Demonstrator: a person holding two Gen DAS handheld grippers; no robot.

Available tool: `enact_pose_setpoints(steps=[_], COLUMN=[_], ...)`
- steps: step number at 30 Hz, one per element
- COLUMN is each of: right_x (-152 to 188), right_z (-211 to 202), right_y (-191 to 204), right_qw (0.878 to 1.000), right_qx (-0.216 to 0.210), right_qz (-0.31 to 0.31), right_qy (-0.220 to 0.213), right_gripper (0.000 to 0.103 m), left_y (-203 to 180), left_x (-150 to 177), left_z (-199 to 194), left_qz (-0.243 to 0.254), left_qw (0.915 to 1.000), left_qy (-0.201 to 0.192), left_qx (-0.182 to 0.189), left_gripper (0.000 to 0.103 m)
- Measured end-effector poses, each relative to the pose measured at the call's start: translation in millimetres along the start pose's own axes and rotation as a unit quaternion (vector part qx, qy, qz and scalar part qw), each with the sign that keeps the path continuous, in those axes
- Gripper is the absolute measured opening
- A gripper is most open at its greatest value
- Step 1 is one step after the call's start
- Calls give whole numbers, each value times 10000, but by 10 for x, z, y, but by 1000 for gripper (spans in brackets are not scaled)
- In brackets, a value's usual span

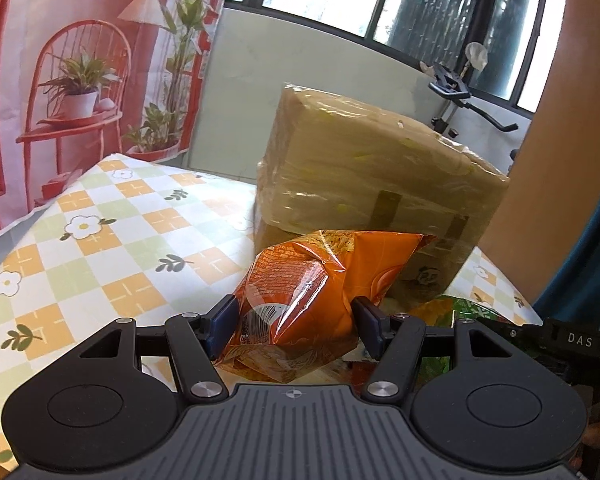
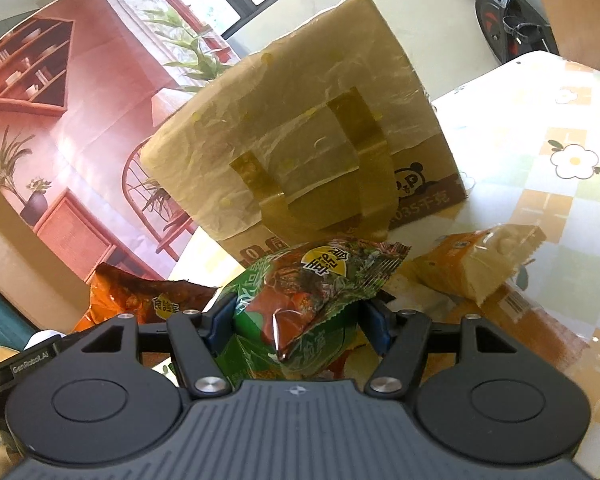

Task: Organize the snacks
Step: 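Lift both held bags and carry them over the open box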

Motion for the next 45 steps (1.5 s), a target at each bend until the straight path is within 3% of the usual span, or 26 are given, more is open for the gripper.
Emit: enact_pose_setpoints(steps=[11, 29, 45], right_x=[-145, -1042, -1652], right_z=[-332, -678, -613], right_y=[69, 354, 312], right_qw=[9985, 9833, 9762], right_qx=[31, -10, 41], right_qz=[-269, -916, -1096], right_qy=[-474, -1574, -1869], right_gripper=[66, 66, 66], left_y=[-204, -622, -849], left_x=[-202, -825, -1227], left_z=[-71, 106, 262], left_qz=[337, 846, 1071], left_qw=[9983, 9893, 9818], left_qy=[-298, -844, -1113], left_qx=[382, 841, 1101], left_gripper=[66, 66, 66])
Point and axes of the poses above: each gripper's, at about its wrist camera, not at the fingertips, and z roughly the way its jaws point, y to its left, x to its underside, the point moved 1 cm from there along z, roughly the way its jaws point, and after that the axes turned 7 degrees about -z, right-handed, at the moved point
